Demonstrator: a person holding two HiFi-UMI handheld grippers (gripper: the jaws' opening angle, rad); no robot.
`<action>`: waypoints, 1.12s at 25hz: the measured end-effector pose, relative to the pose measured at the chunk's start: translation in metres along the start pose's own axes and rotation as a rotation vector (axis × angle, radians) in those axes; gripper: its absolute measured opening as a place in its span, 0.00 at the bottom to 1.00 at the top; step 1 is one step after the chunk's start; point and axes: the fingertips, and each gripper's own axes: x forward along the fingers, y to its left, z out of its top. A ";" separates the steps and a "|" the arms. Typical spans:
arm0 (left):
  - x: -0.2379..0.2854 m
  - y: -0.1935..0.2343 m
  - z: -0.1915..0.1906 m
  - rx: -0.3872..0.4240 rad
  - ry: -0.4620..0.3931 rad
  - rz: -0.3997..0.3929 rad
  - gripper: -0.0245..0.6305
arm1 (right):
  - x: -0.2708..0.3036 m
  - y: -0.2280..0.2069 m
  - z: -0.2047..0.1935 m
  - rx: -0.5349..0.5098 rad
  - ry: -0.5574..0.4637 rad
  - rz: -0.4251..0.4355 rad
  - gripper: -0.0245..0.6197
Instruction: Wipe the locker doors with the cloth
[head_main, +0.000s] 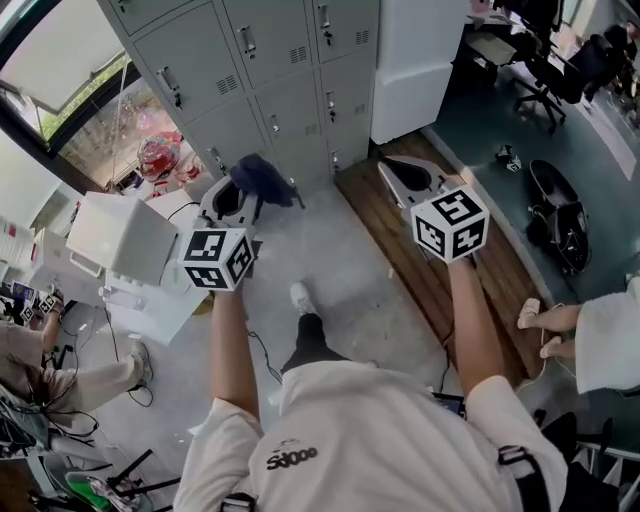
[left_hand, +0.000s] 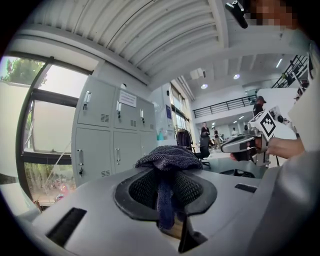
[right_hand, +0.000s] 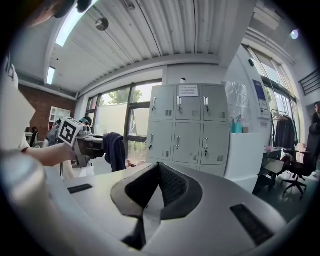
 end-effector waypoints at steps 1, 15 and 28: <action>0.013 0.014 -0.001 0.004 -0.005 0.000 0.17 | 0.016 -0.006 0.001 0.008 0.003 -0.001 0.05; 0.198 0.255 -0.012 0.014 0.028 -0.005 0.17 | 0.278 -0.124 0.062 0.153 -0.088 -0.067 0.05; 0.294 0.338 -0.054 -0.044 0.087 -0.032 0.17 | 0.386 -0.177 0.040 0.120 -0.027 -0.115 0.05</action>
